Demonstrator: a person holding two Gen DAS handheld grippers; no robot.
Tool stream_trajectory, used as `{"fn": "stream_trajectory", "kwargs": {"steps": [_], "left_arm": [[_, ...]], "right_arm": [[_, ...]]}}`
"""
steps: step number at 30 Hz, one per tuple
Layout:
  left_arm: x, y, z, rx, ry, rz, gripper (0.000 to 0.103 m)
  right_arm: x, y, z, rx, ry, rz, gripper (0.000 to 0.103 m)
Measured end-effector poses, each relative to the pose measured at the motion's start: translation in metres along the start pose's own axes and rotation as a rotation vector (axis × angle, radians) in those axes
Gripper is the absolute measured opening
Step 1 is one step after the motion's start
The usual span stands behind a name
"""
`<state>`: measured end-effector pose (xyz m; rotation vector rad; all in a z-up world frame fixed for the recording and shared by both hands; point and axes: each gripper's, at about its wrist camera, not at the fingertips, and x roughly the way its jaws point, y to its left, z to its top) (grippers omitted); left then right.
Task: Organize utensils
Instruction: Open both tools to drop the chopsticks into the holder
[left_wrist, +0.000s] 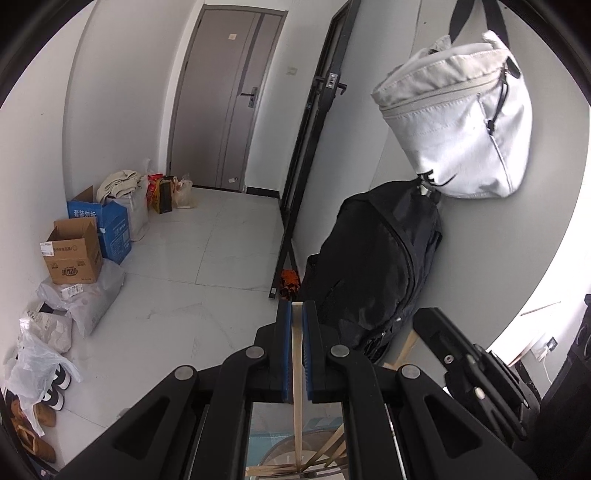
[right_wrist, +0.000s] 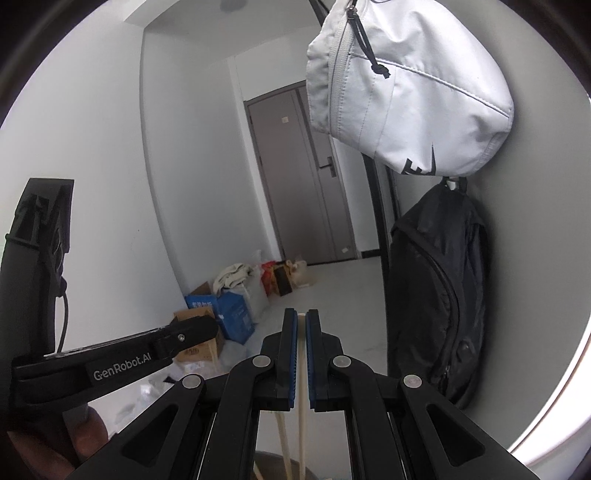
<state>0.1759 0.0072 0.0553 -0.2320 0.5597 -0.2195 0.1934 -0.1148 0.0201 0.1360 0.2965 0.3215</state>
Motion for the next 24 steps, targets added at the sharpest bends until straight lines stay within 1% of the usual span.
{"fn": "stream_trajectory", "kwargs": {"steps": [4, 7, 9, 11, 13, 16, 18, 19, 21, 23, 24], "left_arm": [[-0.002, -0.004, -0.004, 0.035, 0.029, -0.026, 0.002], [-0.003, -0.004, -0.009, 0.051, 0.054, -0.033, 0.002], [-0.004, -0.001, -0.014, 0.049, 0.066, -0.024, 0.002], [-0.004, 0.002, -0.018, 0.037, 0.098, -0.041, 0.002], [-0.005, 0.004, -0.023, 0.028, 0.115, -0.038, 0.002], [-0.005, 0.002, -0.028, 0.025, 0.168, -0.08, 0.002], [-0.004, 0.001, -0.032, 0.026, 0.227, -0.119, 0.002], [-0.005, 0.001, -0.032, 0.018, 0.248, -0.127, 0.002], [-0.011, 0.003, -0.033, 0.0, 0.246, -0.126, 0.002], [-0.02, 0.007, -0.031, -0.026, 0.242, -0.128, 0.002], [-0.024, 0.008, -0.031, -0.038, 0.242, -0.133, 0.002]], "right_arm": [[-0.004, 0.0, -0.011, -0.004, 0.039, 0.021, 0.004], [-0.009, -0.005, -0.021, -0.001, 0.07, 0.03, 0.004], [-0.012, -0.008, -0.027, 0.011, 0.095, 0.037, 0.004], [-0.016, -0.009, -0.032, 0.024, 0.12, 0.048, 0.004], [-0.016, -0.01, -0.037, 0.033, 0.156, 0.078, 0.005], [-0.014, -0.008, -0.043, 0.029, 0.218, 0.116, 0.007], [-0.016, -0.008, -0.046, 0.035, 0.249, 0.12, 0.007], [-0.018, -0.008, -0.047, 0.045, 0.257, 0.128, 0.007], [-0.027, -0.011, -0.045, 0.071, 0.255, 0.126, 0.013], [-0.038, -0.015, -0.045, 0.106, 0.239, 0.129, 0.024], [-0.045, -0.018, -0.044, 0.124, 0.229, 0.125, 0.027]]}}
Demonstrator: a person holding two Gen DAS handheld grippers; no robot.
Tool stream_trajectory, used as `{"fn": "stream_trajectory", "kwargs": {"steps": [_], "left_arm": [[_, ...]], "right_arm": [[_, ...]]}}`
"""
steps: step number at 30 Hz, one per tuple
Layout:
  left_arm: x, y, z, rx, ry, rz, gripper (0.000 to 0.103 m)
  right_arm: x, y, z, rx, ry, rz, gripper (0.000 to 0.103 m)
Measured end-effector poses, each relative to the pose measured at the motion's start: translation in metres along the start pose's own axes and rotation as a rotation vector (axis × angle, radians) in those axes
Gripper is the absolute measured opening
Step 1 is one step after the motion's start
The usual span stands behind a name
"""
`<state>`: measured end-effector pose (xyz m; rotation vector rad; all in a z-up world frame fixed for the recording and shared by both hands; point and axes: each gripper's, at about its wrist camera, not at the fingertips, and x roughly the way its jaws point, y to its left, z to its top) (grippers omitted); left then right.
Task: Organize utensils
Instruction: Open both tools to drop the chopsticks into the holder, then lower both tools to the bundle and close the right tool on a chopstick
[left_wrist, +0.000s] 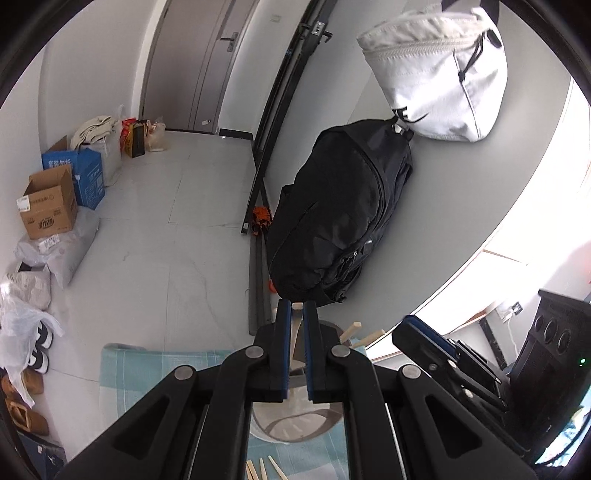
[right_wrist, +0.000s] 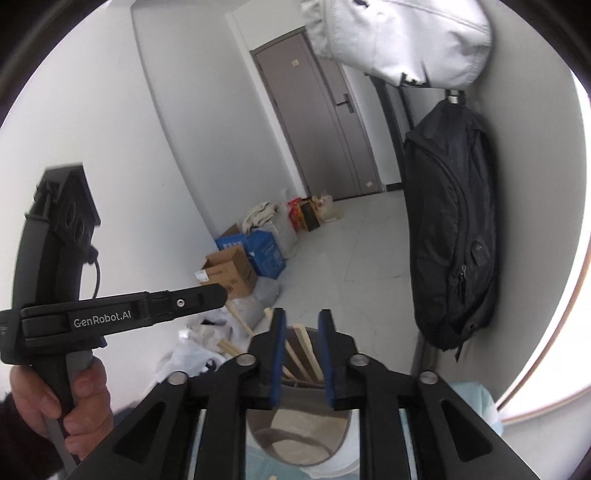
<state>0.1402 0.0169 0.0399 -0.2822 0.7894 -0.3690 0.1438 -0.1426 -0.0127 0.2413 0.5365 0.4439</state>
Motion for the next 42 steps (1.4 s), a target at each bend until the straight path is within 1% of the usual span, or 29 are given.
{"fn": "stream_trajectory", "kwargs": {"steps": [1, 2, 4, 5, 6, 8, 12, 14, 16, 19, 23, 25, 27, 29, 32, 35, 37, 40, 42], "left_arm": [[-0.005, 0.0, 0.0, -0.009, -0.003, -0.003, 0.003], [-0.011, -0.001, -0.001, -0.012, -0.009, 0.01, 0.003], [-0.016, -0.003, -0.003, -0.009, -0.019, 0.024, 0.003], [-0.021, -0.005, -0.005, -0.007, -0.023, 0.031, 0.004], [-0.024, -0.007, -0.007, -0.005, -0.024, 0.044, 0.006], [-0.03, -0.009, -0.009, -0.005, -0.035, 0.044, 0.009], [-0.045, -0.019, -0.018, 0.01, -0.065, 0.066, 0.025], [-0.055, -0.023, -0.022, 0.018, -0.092, 0.082, 0.034], [-0.064, -0.027, -0.024, 0.024, -0.113, 0.103, 0.05], [-0.077, -0.033, -0.03, 0.032, -0.149, 0.118, 0.061], [-0.087, -0.036, -0.038, 0.038, -0.163, 0.131, 0.063], [-0.09, -0.037, -0.042, 0.032, -0.16, 0.138, 0.071], [-0.094, -0.037, -0.047, 0.031, -0.173, 0.133, 0.072], [-0.098, -0.038, -0.054, 0.042, -0.182, 0.146, 0.072], [-0.098, -0.038, -0.062, 0.046, -0.185, 0.155, 0.072], [-0.096, -0.034, -0.071, 0.035, -0.18, 0.167, 0.074], [-0.095, -0.031, -0.078, 0.027, -0.181, 0.174, 0.081], [-0.095, -0.027, -0.089, 0.027, -0.189, 0.191, 0.082], [-0.091, -0.022, -0.097, 0.025, -0.187, 0.211, 0.082]], "right_arm": [[-0.004, 0.0, 0.0, 0.007, -0.008, 0.0, 0.036], [-0.011, -0.001, -0.001, 0.013, -0.017, -0.003, 0.04], [-0.024, 0.001, -0.002, 0.016, -0.033, -0.008, 0.044], [-0.03, 0.002, -0.003, 0.015, -0.038, -0.011, 0.049], [-0.035, 0.004, -0.004, 0.017, -0.043, -0.009, 0.052], [-0.046, 0.008, -0.005, 0.014, -0.054, -0.008, 0.059], [-0.064, 0.018, -0.005, -0.007, -0.078, -0.012, 0.064], [-0.073, 0.023, -0.006, -0.013, -0.09, -0.012, 0.07], [-0.083, 0.029, -0.007, -0.02, -0.103, -0.009, 0.073], [-0.096, 0.038, -0.009, -0.037, -0.121, -0.005, 0.078], [-0.111, 0.048, -0.013, -0.049, -0.136, -0.003, 0.084], [-0.118, 0.052, -0.016, -0.051, -0.144, 0.0, 0.085], [-0.123, 0.055, -0.019, -0.056, -0.149, 0.0, 0.087], [-0.128, 0.058, -0.024, -0.061, -0.155, -0.002, 0.091], [-0.133, 0.06, -0.035, -0.067, -0.16, -0.006, 0.095], [-0.133, 0.061, -0.044, -0.071, -0.142, -0.01, 0.096], [-0.133, 0.061, -0.052, -0.075, -0.133, -0.012, 0.097], [-0.13, 0.06, -0.063, -0.08, -0.118, -0.022, 0.1], [-0.123, 0.06, -0.07, -0.087, -0.087, -0.028, 0.102]]}}
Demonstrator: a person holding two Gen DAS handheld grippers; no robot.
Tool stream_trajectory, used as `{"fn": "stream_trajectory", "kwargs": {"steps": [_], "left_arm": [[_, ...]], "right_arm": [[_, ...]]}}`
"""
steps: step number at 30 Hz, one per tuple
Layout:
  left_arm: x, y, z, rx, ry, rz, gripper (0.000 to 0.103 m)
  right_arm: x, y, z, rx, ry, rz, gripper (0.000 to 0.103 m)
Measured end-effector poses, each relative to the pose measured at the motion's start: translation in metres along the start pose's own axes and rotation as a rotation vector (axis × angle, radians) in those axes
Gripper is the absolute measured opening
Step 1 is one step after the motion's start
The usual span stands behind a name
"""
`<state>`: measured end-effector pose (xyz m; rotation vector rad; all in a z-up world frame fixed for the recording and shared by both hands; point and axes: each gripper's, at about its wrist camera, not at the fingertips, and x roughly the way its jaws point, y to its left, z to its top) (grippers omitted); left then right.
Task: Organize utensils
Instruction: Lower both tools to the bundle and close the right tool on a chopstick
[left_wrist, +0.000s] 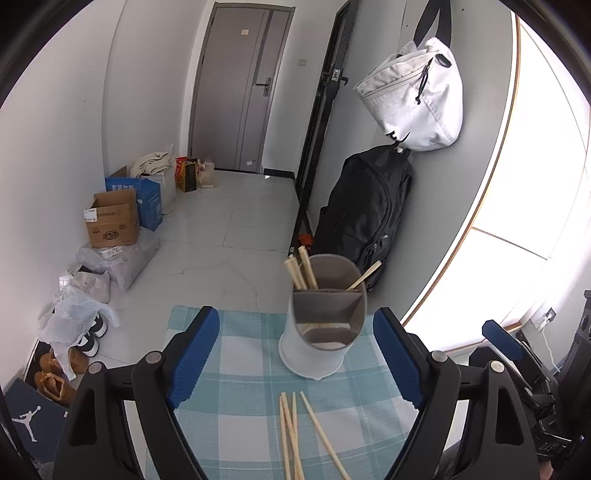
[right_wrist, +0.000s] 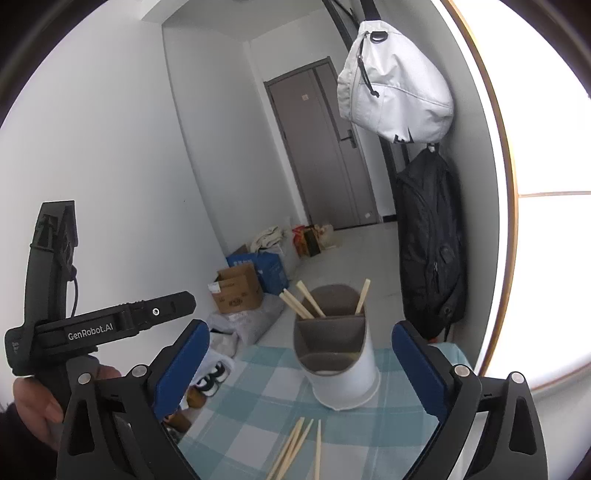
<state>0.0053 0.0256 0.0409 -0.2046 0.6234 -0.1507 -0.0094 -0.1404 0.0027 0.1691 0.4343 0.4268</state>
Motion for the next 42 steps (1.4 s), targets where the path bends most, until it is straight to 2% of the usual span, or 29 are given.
{"fn": "stream_trajectory", "kwargs": {"steps": [4, 13, 15, 18, 21, 24, 26, 30, 32, 38, 42], "left_arm": [[0.006, 0.007, -0.018, 0.013, -0.021, 0.057, 0.082], [0.043, 0.033, -0.039, -0.041, 0.073, 0.084, 0.082], [0.05, 0.038, -0.043, -0.051, 0.092, 0.089, 0.082], [0.06, 0.048, -0.051, -0.06, 0.124, 0.094, 0.082], [0.068, 0.059, -0.058, -0.071, 0.17, 0.099, 0.082], [0.074, 0.068, -0.061, -0.092, 0.205, 0.11, 0.082], [0.074, 0.074, -0.06, -0.117, 0.213, 0.113, 0.082], [0.076, 0.079, -0.057, -0.105, 0.217, 0.158, 0.082], [0.077, 0.085, -0.057, -0.12, 0.224, 0.163, 0.082], [0.077, 0.1, -0.058, -0.173, 0.254, 0.162, 0.082], [0.078, 0.107, -0.059, -0.202, 0.271, 0.158, 0.082]], "right_arm": [[0.011, -0.001, -0.018, -0.016, 0.069, -0.018, 0.102], [0.055, -0.017, -0.054, 0.019, 0.31, -0.047, 0.102], [0.065, -0.017, -0.059, 0.007, 0.356, -0.048, 0.099], [0.08, -0.011, -0.065, -0.043, 0.419, -0.059, 0.09], [0.105, -0.005, -0.077, -0.085, 0.521, -0.047, 0.083], [0.131, -0.001, -0.089, -0.122, 0.634, -0.036, 0.069], [0.149, 0.0, -0.097, -0.136, 0.706, -0.024, 0.052], [0.184, -0.003, -0.112, -0.159, 0.847, -0.017, 0.038], [0.195, -0.005, -0.116, -0.173, 0.882, -0.041, 0.03], [0.213, -0.002, -0.123, -0.199, 0.941, -0.044, 0.028], [0.22, 0.009, -0.128, -0.296, 0.961, -0.091, 0.024]]}}
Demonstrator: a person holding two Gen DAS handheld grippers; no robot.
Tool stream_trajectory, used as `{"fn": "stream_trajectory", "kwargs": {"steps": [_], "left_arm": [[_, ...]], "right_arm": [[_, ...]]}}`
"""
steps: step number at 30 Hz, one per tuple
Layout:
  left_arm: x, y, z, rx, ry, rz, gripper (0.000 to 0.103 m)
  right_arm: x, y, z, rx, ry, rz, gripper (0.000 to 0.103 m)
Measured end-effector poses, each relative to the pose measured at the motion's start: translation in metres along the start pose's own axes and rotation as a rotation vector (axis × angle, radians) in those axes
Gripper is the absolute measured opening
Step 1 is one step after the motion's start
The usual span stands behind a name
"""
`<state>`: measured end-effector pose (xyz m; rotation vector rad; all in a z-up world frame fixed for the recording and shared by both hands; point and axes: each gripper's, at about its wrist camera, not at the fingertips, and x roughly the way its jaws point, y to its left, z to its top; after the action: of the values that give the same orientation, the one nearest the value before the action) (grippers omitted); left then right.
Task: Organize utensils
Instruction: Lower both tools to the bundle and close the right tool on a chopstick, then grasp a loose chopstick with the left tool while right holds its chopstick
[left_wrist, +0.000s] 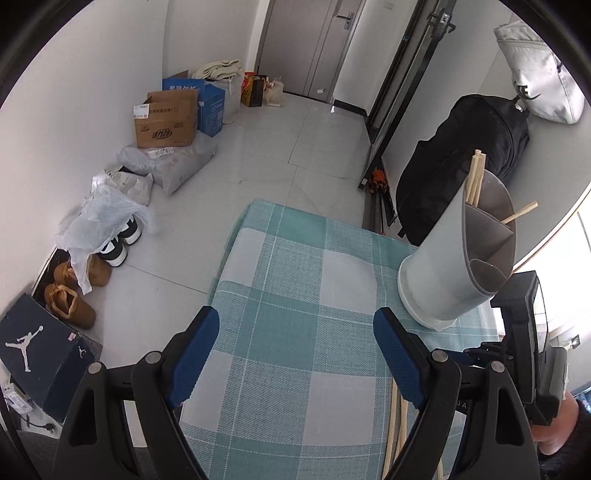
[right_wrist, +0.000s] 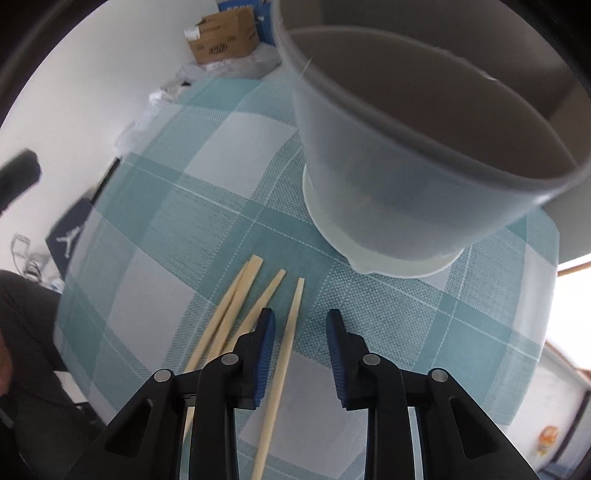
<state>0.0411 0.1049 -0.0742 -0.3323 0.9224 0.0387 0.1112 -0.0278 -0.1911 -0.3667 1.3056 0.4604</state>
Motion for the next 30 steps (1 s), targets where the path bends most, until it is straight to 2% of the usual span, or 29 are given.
{"fn": "stream_trajectory", "kwargs": {"steps": [3, 6, 11, 15, 23, 26, 30], "left_arm": [[0.002, 0.002, 0.001, -0.013, 0.014, -0.002, 0.082], [0.004, 0.005, 0.003, -0.02, 0.021, -0.001, 0.082], [0.01, 0.006, -0.001, -0.014, 0.057, 0.021, 0.082], [0.019, -0.002, -0.01, 0.019, 0.121, 0.006, 0.082], [0.034, -0.045, -0.041, 0.19, 0.255, -0.02, 0.082], [0.037, -0.052, -0.048, 0.199, 0.313, -0.049, 0.082], [0.039, -0.065, -0.058, 0.262, 0.318, 0.007, 0.082]], "right_arm": [[-0.001, 0.007, 0.003, -0.035, 0.008, -0.028, 0.02], [-0.003, 0.01, 0.004, -0.037, 0.003, -0.016, 0.007], [-0.005, 0.003, 0.003, 0.002, -0.037, -0.002, 0.004], [-0.029, -0.016, -0.007, 0.091, -0.137, 0.05, 0.004], [-0.096, -0.065, -0.044, 0.329, -0.404, 0.207, 0.004], [-0.114, -0.087, -0.064, 0.428, -0.477, 0.26, 0.004], [-0.12, -0.093, -0.073, 0.489, -0.522, 0.297, 0.004]]}}
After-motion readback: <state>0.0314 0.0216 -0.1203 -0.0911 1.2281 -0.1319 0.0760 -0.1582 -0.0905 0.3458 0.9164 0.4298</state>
